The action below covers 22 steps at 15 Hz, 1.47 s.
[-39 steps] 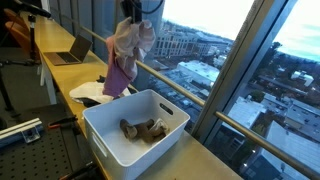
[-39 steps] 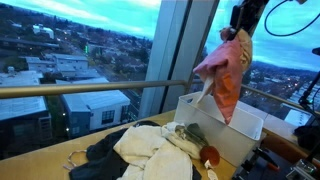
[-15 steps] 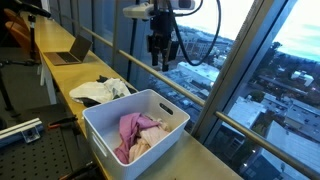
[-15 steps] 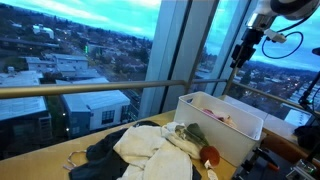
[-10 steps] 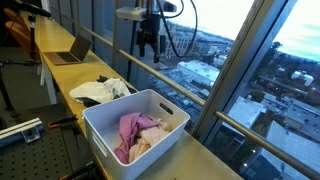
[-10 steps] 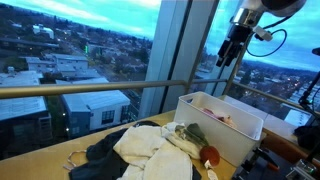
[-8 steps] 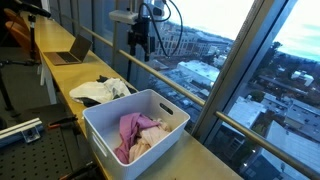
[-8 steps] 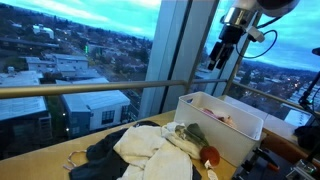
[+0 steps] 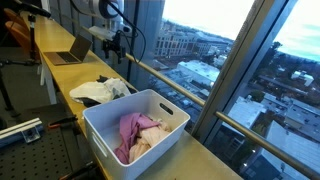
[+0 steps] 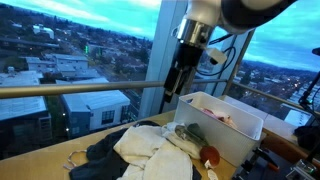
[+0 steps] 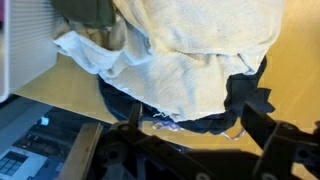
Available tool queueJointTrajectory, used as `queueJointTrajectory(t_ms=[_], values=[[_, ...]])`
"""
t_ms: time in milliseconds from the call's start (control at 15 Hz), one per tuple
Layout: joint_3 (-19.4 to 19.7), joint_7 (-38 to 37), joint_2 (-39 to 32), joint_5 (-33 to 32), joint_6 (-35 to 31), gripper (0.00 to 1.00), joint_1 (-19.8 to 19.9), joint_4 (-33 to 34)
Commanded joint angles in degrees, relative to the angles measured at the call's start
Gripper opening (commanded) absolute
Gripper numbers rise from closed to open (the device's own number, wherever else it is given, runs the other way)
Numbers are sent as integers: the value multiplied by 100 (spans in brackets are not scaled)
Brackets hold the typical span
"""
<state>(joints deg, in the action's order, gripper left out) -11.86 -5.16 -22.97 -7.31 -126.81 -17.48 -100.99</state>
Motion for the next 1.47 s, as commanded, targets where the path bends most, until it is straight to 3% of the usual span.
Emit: queueJointTrajectory(t_ms=[0,733,1000,1267,1333,1400], values=[[39,133,-1136,-215,-78,100,-297,985],[95,659,-3631,-20,383,100,-549,3371],[149,706,-4232,-29,848,100,-593,3886],[169,945,-4387,-93,1429,100,-607,4176],[179,997,-4347,-107,1527,75,-599,4206],[180,1065,-4287,-108,1604,72,-565,4206]])
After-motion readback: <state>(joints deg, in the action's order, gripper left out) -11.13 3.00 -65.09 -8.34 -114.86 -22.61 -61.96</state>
